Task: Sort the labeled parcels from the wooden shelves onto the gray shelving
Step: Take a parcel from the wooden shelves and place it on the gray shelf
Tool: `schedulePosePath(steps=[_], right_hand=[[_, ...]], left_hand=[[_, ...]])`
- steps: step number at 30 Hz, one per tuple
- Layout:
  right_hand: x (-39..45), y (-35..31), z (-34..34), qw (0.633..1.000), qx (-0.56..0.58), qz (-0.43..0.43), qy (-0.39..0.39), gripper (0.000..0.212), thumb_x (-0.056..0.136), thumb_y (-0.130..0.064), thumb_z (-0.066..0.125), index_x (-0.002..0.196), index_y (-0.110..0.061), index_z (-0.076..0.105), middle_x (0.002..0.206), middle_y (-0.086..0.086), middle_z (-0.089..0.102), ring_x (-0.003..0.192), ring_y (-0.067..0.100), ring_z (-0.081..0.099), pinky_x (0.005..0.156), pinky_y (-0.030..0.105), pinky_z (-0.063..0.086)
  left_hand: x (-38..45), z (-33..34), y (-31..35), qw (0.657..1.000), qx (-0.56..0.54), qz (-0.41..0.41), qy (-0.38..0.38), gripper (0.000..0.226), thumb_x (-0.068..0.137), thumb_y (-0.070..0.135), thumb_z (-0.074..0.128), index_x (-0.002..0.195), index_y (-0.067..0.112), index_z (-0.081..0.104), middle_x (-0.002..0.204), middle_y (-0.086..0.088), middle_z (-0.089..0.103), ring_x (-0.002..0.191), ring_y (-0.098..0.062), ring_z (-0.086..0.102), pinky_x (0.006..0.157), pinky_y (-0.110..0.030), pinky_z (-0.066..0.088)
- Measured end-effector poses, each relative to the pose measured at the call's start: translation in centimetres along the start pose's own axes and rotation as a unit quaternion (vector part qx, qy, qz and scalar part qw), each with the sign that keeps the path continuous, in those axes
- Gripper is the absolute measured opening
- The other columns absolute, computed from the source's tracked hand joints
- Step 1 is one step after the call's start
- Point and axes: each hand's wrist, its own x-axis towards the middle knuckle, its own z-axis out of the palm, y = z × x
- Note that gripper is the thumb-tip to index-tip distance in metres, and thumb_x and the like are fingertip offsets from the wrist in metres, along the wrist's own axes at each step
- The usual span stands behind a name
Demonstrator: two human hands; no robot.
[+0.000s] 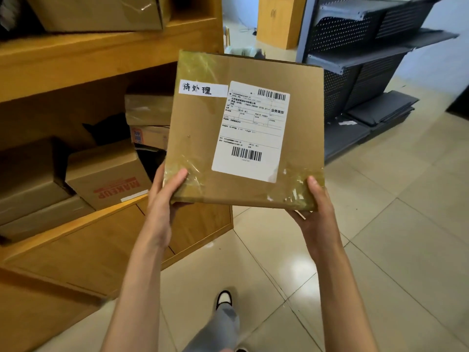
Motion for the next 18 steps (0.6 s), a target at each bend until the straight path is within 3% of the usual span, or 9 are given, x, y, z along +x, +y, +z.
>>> schedulePosePath(steps=[5, 8, 12, 16, 18], right_hand=[[3.2, -1.1, -1.8, 0.998, 0.009, -0.02, 0.055, 0.035, 0.08, -0.044, 0.061, 0.113, -0.03, 0.062, 0.118, -0.003, 0.067, 0.107, 0.012, 0.063, 0.094, 0.037, 0.05], [5.8, -2.0, -2.9, 0.995, 0.005, -0.034, 0.094, 0.041, 0.081, -0.046, 0.06, 0.118, -0.027, 0.06, 0.119, -0.002, 0.067, 0.107, 0.012, 0.063, 0.094, 0.037, 0.049], [10.4, -3.8, -4.1, 0.987, -0.001, -0.058, 0.147, 0.04, 0.085, -0.045, 0.054, 0.121, -0.026, 0.06, 0.117, -0.003, 0.068, 0.106, 0.012, 0.064, 0.094, 0.038, 0.048], [14.5, -6.2, -4.6, 0.979, -0.008, -0.065, 0.191, 0.037, 0.088, -0.044, 0.052, 0.118, -0.025, 0.062, 0.118, 0.0, 0.068, 0.107, 0.015, 0.064, 0.1, 0.043, 0.047], [16.0, -7.4, -5.0, 0.973, -0.011, -0.074, 0.217, 0.046, 0.081, -0.049, 0.055, 0.12, -0.025, 0.061, 0.119, 0.0, 0.068, 0.11, 0.016, 0.063, 0.101, 0.043, 0.046]], left_hand=[[4.8, 4.3, -0.4, 0.999, 0.026, 0.009, -0.044, 0.098, 0.055, 0.06, 0.067, 0.144, 0.028, 0.04, 0.132, -0.003, 0.056, 0.11, -0.017, 0.059, 0.081, -0.031, 0.049], [8.4, 7.5, -0.9, 0.997, 0.022, 0.015, -0.076, 0.084, 0.063, 0.054, 0.067, 0.141, 0.032, 0.043, 0.122, 0.003, 0.062, 0.107, -0.014, 0.061, 0.089, -0.034, 0.05], [13.9, 12.0, -1.0, 0.992, 0.026, 0.012, -0.123, 0.087, 0.056, 0.062, 0.066, 0.137, 0.035, 0.046, 0.13, 0.003, 0.059, 0.115, -0.014, 0.058, 0.096, -0.036, 0.047], [19.4, 16.8, -0.2, 0.986, 0.016, -0.003, -0.166, 0.084, 0.058, 0.061, 0.067, 0.135, 0.036, 0.045, 0.133, 0.0, 0.056, 0.112, -0.016, 0.058, 0.078, -0.022, 0.045], [21.8, 19.3, 0.2, 0.981, 0.009, 0.001, -0.194, 0.082, 0.055, 0.061, 0.067, 0.131, 0.037, 0.049, 0.129, -0.001, 0.059, 0.108, -0.015, 0.061, 0.08, -0.023, 0.046]])
